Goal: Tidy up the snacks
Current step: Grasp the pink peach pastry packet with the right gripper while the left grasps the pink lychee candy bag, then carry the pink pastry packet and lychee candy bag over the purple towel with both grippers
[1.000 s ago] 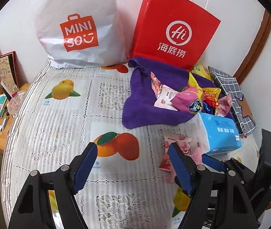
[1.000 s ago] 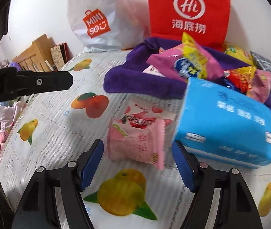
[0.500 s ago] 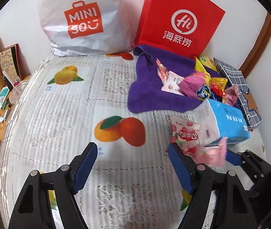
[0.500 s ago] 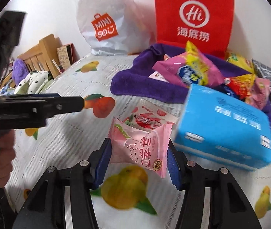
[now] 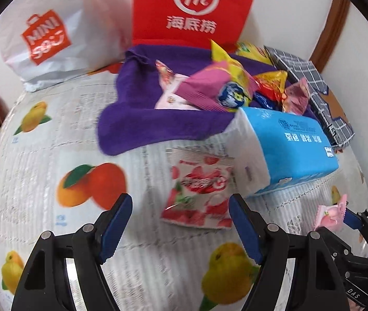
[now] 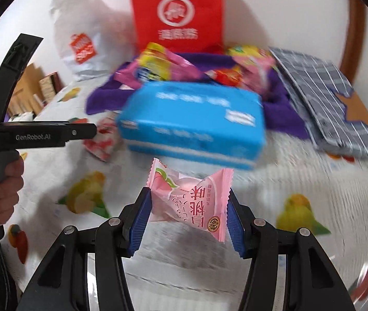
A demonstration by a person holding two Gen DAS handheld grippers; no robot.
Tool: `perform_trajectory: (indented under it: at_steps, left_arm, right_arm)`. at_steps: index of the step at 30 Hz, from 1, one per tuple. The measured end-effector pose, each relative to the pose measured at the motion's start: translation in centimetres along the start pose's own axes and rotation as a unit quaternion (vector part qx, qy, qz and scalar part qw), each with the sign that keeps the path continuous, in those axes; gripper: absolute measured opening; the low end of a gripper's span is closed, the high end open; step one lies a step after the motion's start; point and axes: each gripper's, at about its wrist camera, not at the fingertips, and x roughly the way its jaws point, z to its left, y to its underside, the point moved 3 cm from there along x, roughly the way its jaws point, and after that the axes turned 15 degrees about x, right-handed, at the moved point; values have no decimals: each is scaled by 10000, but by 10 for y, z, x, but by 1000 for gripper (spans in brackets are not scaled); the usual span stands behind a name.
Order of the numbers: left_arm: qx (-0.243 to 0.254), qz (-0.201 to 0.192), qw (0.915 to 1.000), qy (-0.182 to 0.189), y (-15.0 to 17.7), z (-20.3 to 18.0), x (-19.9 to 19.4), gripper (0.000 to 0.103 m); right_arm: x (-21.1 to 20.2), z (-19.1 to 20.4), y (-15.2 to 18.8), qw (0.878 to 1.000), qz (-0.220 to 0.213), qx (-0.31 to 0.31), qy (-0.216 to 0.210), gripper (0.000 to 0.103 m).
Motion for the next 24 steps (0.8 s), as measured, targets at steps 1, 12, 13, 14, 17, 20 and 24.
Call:
perform_trajectory:
  at_steps: [1,12,13,14,17,20,24]
  left_arm:
    - [9,37,10000,1,-2,-3,4,74]
    - [190,211,9989,-362,-8,-18,30,56]
    - [203,206,9991,-309,-8,-18,29,56]
    - [200,205,9993,-238,-7,-18,28,55]
    - [135,232,9996,-131,0,-15,22,54]
    - [93,239,9996,-99,7,-14,15,54]
    - [64,235,9996,-130,19,-13,7,54]
  right_arm:
    - [2,-6,1,10000,21,66,40,55]
    - [3,-27,12,9996,-17,242,155,58]
    - [2,-27,15,9997,34,145,204,61]
    - [2,-27,18,9996,95,26,253,61]
    - [-3,-33,27,9983,149,-245,502,65]
    - [-14,-44,31,9979,18,-253,592,70]
    - [-27,-47,22,9974,-385,-371,483,74]
